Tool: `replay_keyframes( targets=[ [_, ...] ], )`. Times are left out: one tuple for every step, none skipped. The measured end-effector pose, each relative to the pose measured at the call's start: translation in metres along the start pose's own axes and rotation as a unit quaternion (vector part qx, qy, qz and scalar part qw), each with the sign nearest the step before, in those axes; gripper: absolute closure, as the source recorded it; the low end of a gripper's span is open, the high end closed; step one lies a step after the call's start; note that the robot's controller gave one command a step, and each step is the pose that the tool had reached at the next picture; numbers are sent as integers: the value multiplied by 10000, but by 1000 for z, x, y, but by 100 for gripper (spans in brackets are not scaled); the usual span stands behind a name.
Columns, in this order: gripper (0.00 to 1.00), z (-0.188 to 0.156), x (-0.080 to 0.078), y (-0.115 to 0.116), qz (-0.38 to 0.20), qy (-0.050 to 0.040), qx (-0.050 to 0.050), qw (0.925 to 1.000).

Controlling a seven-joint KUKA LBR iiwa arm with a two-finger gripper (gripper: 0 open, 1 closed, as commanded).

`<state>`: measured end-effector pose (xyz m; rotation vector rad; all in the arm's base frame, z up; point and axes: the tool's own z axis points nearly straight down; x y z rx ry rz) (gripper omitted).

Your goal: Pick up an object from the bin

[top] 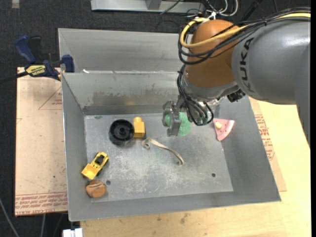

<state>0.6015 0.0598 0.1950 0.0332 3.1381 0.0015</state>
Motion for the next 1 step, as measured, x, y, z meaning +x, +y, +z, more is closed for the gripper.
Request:
replay_keyframes(
  targets=[
    [100, -54, -9, -14, -47, 23, 1, 10000]
  ],
)
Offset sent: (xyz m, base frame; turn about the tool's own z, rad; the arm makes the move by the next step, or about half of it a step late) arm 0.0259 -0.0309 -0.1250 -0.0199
